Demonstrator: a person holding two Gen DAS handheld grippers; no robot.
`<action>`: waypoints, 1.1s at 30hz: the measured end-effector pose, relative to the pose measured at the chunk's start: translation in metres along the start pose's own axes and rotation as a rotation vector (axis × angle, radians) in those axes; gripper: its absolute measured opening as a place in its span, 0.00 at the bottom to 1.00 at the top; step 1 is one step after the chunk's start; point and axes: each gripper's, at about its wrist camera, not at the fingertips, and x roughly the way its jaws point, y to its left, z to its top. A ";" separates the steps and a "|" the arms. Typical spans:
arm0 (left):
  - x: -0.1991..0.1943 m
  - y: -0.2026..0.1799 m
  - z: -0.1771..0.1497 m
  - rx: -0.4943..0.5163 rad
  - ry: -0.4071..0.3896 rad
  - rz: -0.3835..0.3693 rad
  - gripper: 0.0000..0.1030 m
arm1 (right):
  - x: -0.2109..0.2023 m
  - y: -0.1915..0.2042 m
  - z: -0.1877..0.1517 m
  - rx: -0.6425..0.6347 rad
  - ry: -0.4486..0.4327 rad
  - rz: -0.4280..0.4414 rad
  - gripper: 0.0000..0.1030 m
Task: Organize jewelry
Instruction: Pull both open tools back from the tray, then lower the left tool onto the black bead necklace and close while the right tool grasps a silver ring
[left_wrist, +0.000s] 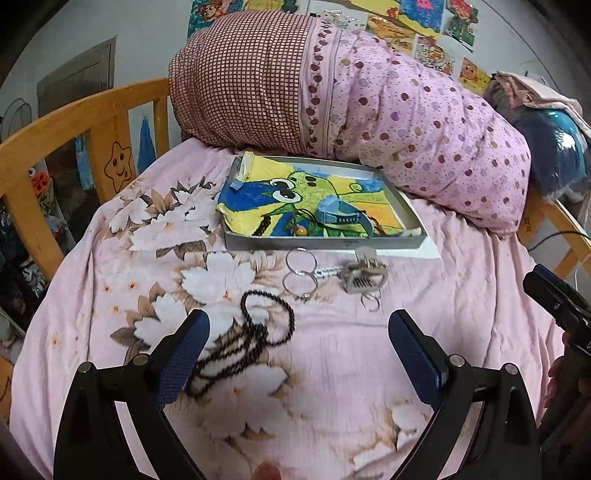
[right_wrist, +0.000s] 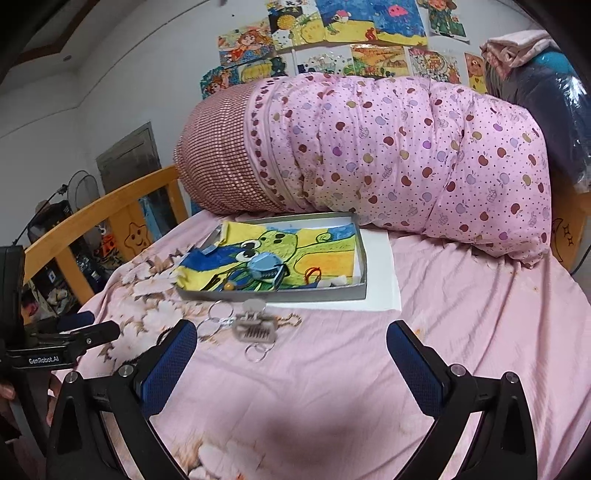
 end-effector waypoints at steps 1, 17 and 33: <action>-0.002 0.000 -0.003 0.000 0.000 0.000 0.92 | -0.004 0.002 -0.003 -0.003 0.001 0.002 1.00; -0.012 0.018 -0.058 0.068 0.088 0.121 0.92 | -0.008 0.010 -0.043 0.001 0.084 0.018 1.00; 0.005 0.071 -0.081 0.108 0.180 0.081 0.92 | 0.046 0.040 -0.073 -0.073 0.269 0.103 1.00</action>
